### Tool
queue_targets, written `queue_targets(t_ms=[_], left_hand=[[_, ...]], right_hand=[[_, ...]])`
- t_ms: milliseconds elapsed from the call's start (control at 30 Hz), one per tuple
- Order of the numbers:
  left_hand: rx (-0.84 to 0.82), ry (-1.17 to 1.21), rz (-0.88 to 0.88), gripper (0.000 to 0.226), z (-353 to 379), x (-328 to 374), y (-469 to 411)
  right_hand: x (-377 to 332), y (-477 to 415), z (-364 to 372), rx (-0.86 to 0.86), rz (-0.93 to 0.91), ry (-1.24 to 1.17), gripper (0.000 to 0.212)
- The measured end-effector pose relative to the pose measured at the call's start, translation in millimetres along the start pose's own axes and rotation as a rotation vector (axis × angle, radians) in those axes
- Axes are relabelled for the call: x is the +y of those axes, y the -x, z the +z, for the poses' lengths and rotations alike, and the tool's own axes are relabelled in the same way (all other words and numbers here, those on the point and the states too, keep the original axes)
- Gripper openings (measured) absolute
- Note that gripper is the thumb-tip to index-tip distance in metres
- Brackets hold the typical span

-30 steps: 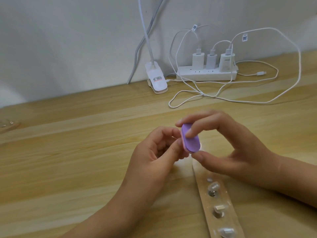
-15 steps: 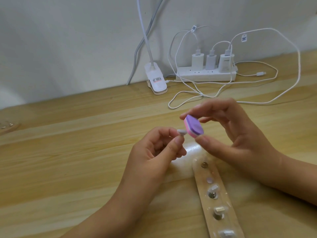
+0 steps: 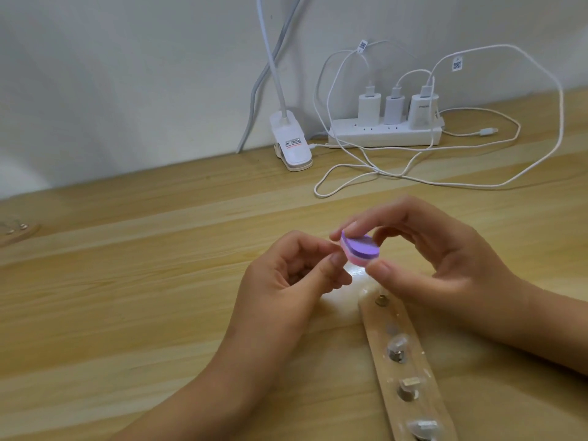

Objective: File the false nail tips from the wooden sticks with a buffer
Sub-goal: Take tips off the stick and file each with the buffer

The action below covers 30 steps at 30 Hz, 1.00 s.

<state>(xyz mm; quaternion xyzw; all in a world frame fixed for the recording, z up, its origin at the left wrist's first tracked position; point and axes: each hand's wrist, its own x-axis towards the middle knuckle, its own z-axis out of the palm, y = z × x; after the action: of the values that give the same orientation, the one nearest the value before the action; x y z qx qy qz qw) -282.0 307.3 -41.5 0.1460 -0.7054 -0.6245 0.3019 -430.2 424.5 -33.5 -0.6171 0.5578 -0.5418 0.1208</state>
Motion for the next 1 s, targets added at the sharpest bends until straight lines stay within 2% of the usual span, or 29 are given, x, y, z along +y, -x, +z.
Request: queue_targets(t_ms=[133, 233, 367, 500, 600, 700, 800, 900, 1000], left_hand=[[-0.015, -0.019, 0.024, 0.006, 0.1, -0.1, 2.0], [-0.013, -0.018, 0.018, 0.009, -0.1, -0.2, 2.2], [-0.023, -0.026, 0.024, 0.007, 0.4, 0.0, 2.5], [-0.019, -0.022, 0.014, 0.009, 0.2, -0.6, 1.9], [-0.024, -0.035, 0.013, 0.008, 0.4, -0.5, 2.7], [-0.016, -0.026, 0.013, 0.006, 0.1, -0.5, 2.0], [-0.020, -0.027, 0.019, 0.008, -0.2, -0.7, 2.2], [-0.022, -0.029, 0.025, 0.008, 0.0, -0.3, 2.0], [-0.016, -0.015, 0.018, 0.007, -0.7, -1.0, 1.6]], right_hand=[[5.3, -4.2, -4.5, 0.009, 0.225, -0.212, 0.020], [4.1, -2.4, -5.0, -0.005, 0.201, -0.254, 0.023], [4.2, -3.9, -3.1, -0.039, 0.266, -0.257, 0.017], [1.1, -0.7, -0.7, -0.019, 0.184, -0.187, 0.021], [2.3, -1.1, -0.3, -0.019, 0.253, -0.213, 0.017], [-1.2, -1.6, -0.6, -0.006, 0.179, -0.153, 0.020], [1.4, -1.7, -0.5, -0.015, 0.250, -0.180, 0.019], [0.1, -2.4, -0.7, -0.016, 0.170, -0.135, 0.023], [3.2, -2.6, -1.3, -0.011, 0.187, -0.134, 0.020]])
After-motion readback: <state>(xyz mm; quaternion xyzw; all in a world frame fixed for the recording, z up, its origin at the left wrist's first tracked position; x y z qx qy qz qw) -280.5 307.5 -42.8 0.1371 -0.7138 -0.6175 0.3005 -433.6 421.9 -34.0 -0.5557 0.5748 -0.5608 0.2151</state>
